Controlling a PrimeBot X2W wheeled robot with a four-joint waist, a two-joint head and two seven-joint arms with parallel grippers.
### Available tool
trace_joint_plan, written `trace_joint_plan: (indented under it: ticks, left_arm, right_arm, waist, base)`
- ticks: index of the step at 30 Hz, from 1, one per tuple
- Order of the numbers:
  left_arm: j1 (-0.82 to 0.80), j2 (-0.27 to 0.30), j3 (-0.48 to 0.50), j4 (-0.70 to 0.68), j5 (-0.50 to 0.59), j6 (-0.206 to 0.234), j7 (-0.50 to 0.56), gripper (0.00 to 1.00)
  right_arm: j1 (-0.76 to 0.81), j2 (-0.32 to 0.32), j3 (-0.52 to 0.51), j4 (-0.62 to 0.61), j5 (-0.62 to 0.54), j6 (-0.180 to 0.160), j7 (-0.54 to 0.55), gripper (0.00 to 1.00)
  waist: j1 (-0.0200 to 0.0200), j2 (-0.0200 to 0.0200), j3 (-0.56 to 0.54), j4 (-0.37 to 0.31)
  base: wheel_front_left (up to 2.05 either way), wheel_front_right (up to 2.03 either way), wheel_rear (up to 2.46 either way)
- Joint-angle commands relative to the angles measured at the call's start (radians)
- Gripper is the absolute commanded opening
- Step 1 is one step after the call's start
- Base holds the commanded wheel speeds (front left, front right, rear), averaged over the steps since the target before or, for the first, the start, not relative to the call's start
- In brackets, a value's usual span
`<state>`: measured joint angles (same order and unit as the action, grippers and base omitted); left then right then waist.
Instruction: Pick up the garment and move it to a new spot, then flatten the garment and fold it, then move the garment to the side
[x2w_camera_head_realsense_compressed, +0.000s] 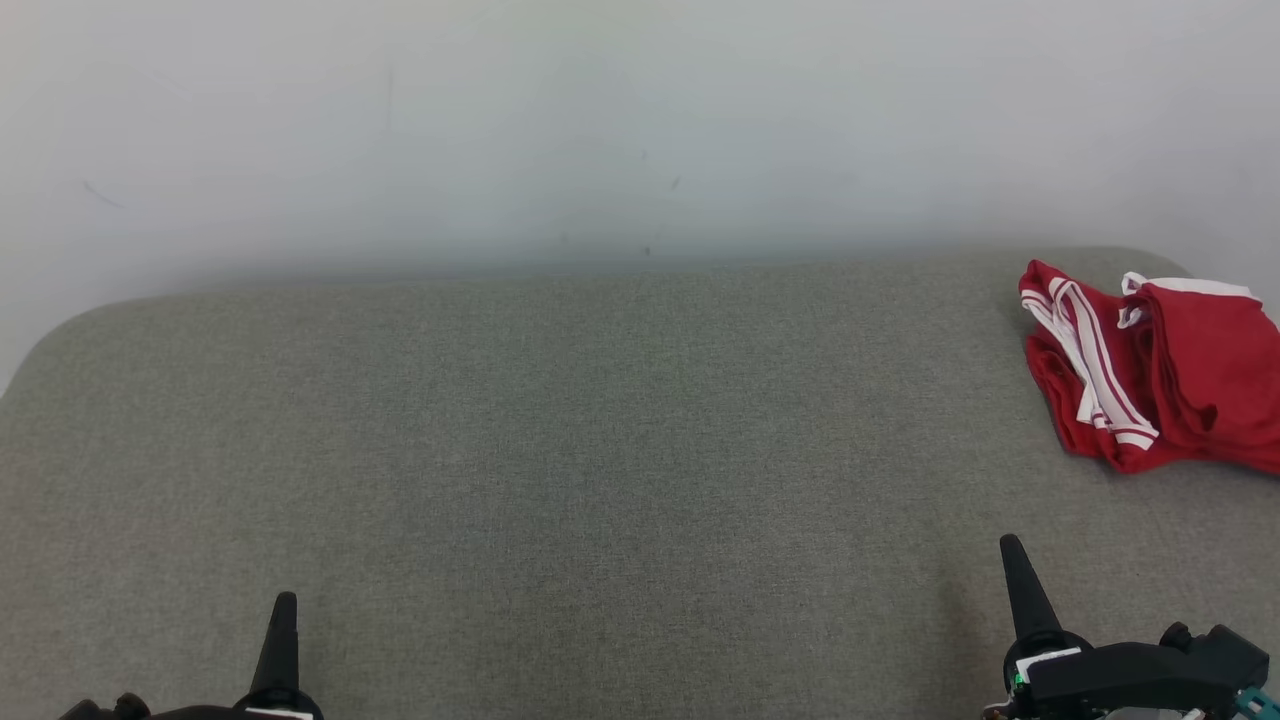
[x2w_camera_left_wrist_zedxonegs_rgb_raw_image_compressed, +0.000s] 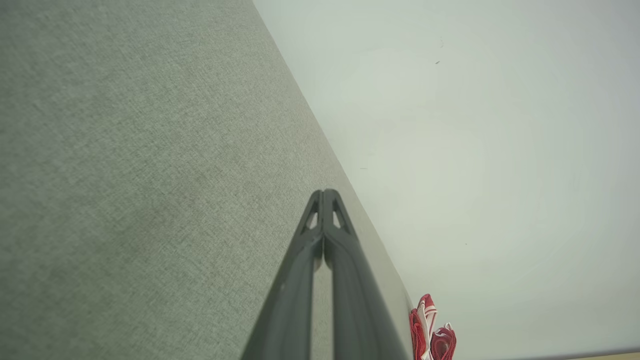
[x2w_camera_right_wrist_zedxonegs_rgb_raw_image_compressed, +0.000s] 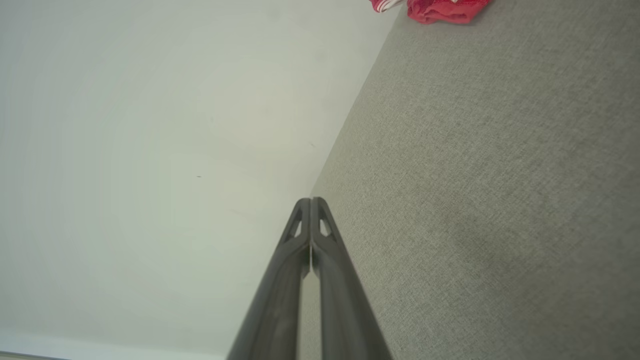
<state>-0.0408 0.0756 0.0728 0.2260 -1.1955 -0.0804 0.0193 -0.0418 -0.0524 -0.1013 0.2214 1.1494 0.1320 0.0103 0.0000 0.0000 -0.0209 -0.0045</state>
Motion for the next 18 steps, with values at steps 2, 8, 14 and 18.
trace_joint_plan:
  ticks: [2, 8, 14, 18]
  left_arm:
    - [-0.022, -0.002, 0.007, -0.004, -0.039, -0.009, 0.008, 0.00]
    - [-0.030, -0.006, 0.013, 0.000, -0.096, -0.015, 0.021, 0.00]
    - [-0.037, -0.009, 0.018, 0.003, -0.149, -0.021, 0.034, 0.00]
    - [-0.043, -0.012, 0.021, 0.005, -0.182, -0.027, 0.042, 0.00]
  right_arm:
    - [-0.017, 0.002, -0.002, -0.004, 0.041, -0.001, 0.009, 0.00]
    - [-0.026, 0.002, -0.004, 0.000, 0.102, -0.001, 0.025, 0.00]
    - [-0.033, 0.002, -0.006, 0.004, 0.162, -0.002, 0.037, 0.00]
    - [-0.038, 0.002, -0.007, 0.007, 0.200, -0.002, 0.046, 0.00]
  waist:
    - [0.0000, 0.0000, 0.001, 0.000]
    - [0.0000, 0.0000, 0.004, 0.001]
    - [0.0000, 0.0000, 0.007, 0.001]
    - [0.0000, 0.0000, 0.009, 0.002]
  base:
    - [0.00, 0.00, 0.00]
    - [0.00, 0.00, 0.00]
    - [0.00, 0.00, 0.00]
    - [0.00, 0.00, 0.00]
